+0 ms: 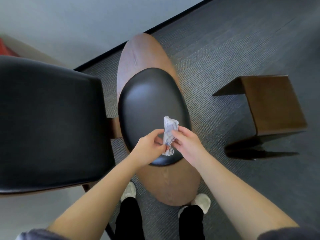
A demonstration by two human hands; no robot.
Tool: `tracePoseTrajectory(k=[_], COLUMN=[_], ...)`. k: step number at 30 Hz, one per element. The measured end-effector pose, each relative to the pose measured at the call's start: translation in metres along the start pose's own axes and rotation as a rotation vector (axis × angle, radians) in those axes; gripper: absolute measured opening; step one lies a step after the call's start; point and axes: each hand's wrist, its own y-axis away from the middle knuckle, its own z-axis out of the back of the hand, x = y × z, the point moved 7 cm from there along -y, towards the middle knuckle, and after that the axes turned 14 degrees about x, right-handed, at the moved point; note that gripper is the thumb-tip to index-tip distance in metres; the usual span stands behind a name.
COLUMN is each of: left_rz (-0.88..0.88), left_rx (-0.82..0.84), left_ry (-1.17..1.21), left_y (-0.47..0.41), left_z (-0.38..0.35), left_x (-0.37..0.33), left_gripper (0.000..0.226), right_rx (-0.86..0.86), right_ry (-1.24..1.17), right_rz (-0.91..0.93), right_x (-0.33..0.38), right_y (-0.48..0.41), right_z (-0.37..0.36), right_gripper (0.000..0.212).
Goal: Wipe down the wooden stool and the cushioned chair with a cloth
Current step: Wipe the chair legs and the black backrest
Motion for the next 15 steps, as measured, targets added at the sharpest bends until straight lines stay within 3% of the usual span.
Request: tracePoseTrajectory(k=[8,15], left_rz=[-0.015,-0.053], left_rx=[-0.079,-0.051], left_ry=[0.033,0.127], left_y=[-0.045,-0.087], left_z=[-0.11,-0.214], left_x=[-0.065,-0.117], left_gripper=[0.017,0.02], right_rx=[0.196,0.149], right_ry=[0.058,0.152], right_rz=[-0.023,-0.006], right_x=[0.037,0.07], right_y=[0.059,0.093], right_z=[0.119,0.234], right_gripper=[0.022,0.028])
